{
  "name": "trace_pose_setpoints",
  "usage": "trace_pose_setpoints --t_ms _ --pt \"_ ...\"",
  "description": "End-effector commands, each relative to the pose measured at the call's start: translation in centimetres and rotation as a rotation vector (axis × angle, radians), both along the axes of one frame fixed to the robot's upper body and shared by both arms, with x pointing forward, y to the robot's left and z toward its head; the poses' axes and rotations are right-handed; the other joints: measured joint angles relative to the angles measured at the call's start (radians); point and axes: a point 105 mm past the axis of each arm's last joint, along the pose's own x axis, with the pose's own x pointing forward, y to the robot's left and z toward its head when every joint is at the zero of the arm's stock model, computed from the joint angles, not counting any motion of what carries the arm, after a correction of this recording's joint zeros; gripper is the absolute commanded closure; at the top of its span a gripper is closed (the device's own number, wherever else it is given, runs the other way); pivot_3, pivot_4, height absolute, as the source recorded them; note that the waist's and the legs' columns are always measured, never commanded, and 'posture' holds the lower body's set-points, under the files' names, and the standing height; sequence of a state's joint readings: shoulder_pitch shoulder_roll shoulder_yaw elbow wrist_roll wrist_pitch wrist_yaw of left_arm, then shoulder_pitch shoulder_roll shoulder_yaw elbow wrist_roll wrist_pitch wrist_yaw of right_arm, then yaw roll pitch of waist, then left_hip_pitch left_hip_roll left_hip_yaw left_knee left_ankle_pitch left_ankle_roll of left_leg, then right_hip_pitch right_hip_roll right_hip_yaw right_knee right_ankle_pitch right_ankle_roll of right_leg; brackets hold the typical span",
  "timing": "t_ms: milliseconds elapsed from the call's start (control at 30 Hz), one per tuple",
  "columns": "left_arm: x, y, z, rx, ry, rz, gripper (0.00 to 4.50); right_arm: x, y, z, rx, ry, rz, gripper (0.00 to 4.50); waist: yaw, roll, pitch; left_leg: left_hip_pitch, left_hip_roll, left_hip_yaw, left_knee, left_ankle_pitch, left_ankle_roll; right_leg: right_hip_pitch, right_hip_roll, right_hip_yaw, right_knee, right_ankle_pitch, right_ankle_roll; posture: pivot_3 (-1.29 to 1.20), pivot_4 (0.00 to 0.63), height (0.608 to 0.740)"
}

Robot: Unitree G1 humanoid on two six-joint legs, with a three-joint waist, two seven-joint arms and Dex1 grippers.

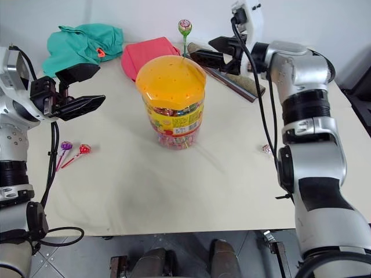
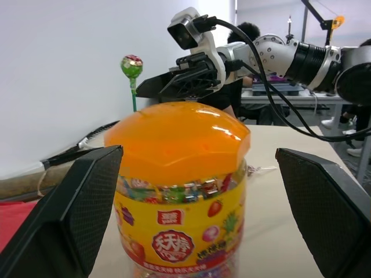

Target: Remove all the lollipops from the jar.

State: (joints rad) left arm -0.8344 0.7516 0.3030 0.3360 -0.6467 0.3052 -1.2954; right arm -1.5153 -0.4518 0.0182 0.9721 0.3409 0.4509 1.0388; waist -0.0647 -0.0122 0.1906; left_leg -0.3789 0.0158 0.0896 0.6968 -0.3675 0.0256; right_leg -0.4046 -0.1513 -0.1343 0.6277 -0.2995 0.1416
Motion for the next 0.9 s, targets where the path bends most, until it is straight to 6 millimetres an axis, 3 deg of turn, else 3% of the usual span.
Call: trace_pose_setpoints --t_ms 33,133,233,600,667,900 --pt "-1.1 0.3 1.2 -0.012 -0.072 0.016 0.00 -0.4 1.5 1.4 0.015 -0.060 0.058 0.06 -0.008 0.000 0.000 0.000 0.000 0.000 0.000 0.000 0.000 0.000 0.000 0.000 0.000 0.000 0.000 0.00 0.150 0.740" --pt "-1.3 0.3 1.0 -0.017 -0.072 0.027 0.00 -0.1 3.0 1.5 0.039 -0.063 0.061 0.06 -0.022 0.000 0.000 0.000 0.000 -0.001 -0.001 0.000 0.000 0.000 0.000 0.000 0.000 0.000 0.000 0.00 0.150 0.740" --pt "-1.5 0.3 1.0 -0.023 -0.076 0.034 0.00 0.1 3.9 1.8 0.058 -0.068 0.052 0.61 -0.027 0.000 0.000 0.000 0.000 -0.003 -0.001 0.000 0.000 0.000 0.000 0.000 0.001 0.000 0.000 0.00 0.150 0.740" --pt "-1.6 0.2 1.0 -0.034 -0.083 0.043 0.00 -0.6 4.6 3.0 0.031 -0.121 0.089 4.30 -0.025 0.001 0.000 0.000 -0.001 -0.012 -0.001 0.000 0.000 0.000 0.000 0.002 0.001 0.000 0.000 0.00 0.150 0.740" --pt "-1.5 0.1 1.0 -0.035 -0.082 0.039 0.00 -0.7 4.4 3.8 0.039 -0.144 0.084 4.46 -0.026 0.001 0.000 0.000 -0.001 -0.012 -0.002 0.000 0.000 0.000 0.000 0.001 0.001 0.000 0.000 0.00 0.150 0.740" --pt "-1.4 -0.1 0.5 -0.019 -0.053 0.008 0.00 -1.8 2.1 9.3 0.139 -0.281 -0.005 4.46 -0.024 0.002 0.001 0.000 -0.001 -0.013 -0.002 0.000 0.000 -0.001 0.000 0.001 0.001 0.000 0.000 0.00 0.150 0.740"
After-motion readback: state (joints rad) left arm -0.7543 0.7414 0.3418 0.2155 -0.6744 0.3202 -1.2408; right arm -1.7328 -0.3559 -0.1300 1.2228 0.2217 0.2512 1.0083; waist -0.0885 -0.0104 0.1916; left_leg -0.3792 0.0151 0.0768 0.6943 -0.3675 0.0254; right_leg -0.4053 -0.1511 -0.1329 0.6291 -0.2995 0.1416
